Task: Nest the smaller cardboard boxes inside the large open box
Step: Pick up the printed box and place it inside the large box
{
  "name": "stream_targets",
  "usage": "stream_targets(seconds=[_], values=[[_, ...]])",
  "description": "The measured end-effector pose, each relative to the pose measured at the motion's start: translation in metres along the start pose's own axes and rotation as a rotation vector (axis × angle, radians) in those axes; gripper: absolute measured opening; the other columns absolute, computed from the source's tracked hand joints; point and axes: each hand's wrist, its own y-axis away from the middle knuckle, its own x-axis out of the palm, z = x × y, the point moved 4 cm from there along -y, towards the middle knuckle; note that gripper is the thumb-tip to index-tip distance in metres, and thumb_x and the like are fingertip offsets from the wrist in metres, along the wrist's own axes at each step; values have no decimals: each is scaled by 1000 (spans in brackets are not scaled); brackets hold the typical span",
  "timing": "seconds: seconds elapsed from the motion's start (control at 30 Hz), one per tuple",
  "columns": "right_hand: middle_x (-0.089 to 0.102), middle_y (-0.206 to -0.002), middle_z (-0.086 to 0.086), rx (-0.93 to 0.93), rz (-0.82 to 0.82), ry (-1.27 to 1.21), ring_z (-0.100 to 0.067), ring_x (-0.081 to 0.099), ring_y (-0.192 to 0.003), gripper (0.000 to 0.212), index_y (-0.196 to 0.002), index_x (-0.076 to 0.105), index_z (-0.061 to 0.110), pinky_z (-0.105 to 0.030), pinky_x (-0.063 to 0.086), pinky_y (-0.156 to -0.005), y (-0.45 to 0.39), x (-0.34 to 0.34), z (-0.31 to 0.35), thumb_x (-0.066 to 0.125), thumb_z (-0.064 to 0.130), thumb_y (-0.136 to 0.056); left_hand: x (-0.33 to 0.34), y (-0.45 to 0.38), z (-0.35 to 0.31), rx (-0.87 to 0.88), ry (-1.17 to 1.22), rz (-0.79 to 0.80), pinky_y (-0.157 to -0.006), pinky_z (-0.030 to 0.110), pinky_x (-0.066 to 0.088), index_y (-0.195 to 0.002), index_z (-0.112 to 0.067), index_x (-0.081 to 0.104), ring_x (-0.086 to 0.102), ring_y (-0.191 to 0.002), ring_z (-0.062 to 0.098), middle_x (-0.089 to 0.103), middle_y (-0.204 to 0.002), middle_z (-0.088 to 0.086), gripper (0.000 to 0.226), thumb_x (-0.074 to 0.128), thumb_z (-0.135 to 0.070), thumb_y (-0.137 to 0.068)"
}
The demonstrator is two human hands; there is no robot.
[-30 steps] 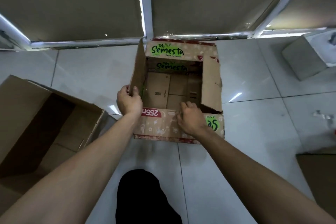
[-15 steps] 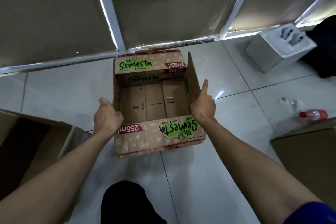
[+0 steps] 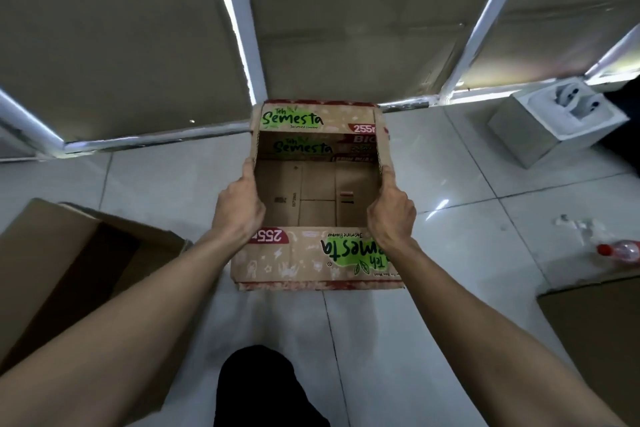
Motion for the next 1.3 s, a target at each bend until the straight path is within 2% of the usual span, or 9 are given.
stream_targets(seconds=[0.1, 0.2, 0.33, 0.47, 0.7, 0.8, 1.1, 1.23, 1.3], values=[[71, -105, -21, -68, -63, -48, -22, 49, -60, 65, -150, 35, 12, -29, 41, -58, 0, -23, 32, 50, -6, -90, -46, 6, -6, 4, -35, -100, -53, 31, 36, -149, -13, 22, 38, -50, 8, 55, -70, 5, 69, 45, 4, -86], [68, -81, -12, -147, -122, -88, -23, 50, -57, 63, -152, 35, 12, -29, 37, -56, 7, -52, 68, 46, -5, -92, -100, 24, 0, -34, -58, -193, -56, 34, 36, -148, -12, 23, 41, -51, 15, 48, -63, 1, 70, 45, 5, -84], [55, -67, -7, -276, -164, -126, -19, 47, -51, 66, -153, 34, 13, -25, 30, -48, 31, -90, 122, 45, -5, -91, -170, 67, 14, -86, -69, -325, -56, 36, 40, -142, -10, 28, 50, -56, 25, 48, -60, 3, 65, 41, 8, -82], [67, -73, -14, -399, -174, -194, -25, 56, -55, 63, -151, 36, 11, -29, 44, -51, 71, -130, 175, 43, -8, -91, -240, 119, 27, -111, -89, -474, -61, 42, 45, -141, -10, 29, 55, -63, 34, 53, -66, 10, 64, 43, 8, -81], [71, -94, -23, -655, -152, -325, -25, 59, -58, 59, -150, 35, 10, -36, 54, -56, 166, -181, 250, 44, -6, -94, -336, 231, 49, -151, -191, -731, -54, 34, 41, -138, -9, 34, 46, -52, 24, 47, -61, 5, 59, 47, 7, -83], [71, -91, -23, -754, -160, -339, -22, 59, -55, 63, -151, 34, 10, -28, 50, -51, 205, -189, 278, 45, -8, -92, -356, 278, 73, -193, -204, -780, -48, 29, 33, -136, -7, 37, 37, -45, 12, 48, -64, 5, 55, 47, 7, -84], [72, -89, -21, -990, 15, -395, -34, 66, -65, 70, -154, 30, 12, -48, 58, -64, 342, -160, 358, 42, -10, -89, -376, 453, 187, -426, -255, -856, -35, 23, 32, -144, -9, 29, 48, -42, 14, 50, -58, 3, 60, 47, 4, -88], [70, -78, -13, -1120, 114, -420, -30, 61, -63, 69, -153, 35, 17, -42, 55, -64, 414, -130, 401, 45, -7, -88, -382, 534, 245, -587, -235, -906, -35, 19, 23, -143, -5, 33, 42, -40, 9, 45, -52, -4, 62, 50, 7, -85], [68, -77, -11, -1184, 151, -445, -25, 52, -61, 68, -151, 38, 17, -33, 43, -59, 452, -115, 425, 47, -7, -88, -385, 573, 274, -666, -218, -919, -35, 18, 22, -142, -5, 33, 41, -40, 8, 44, -54, -6, 63, 51, 9, -83]])
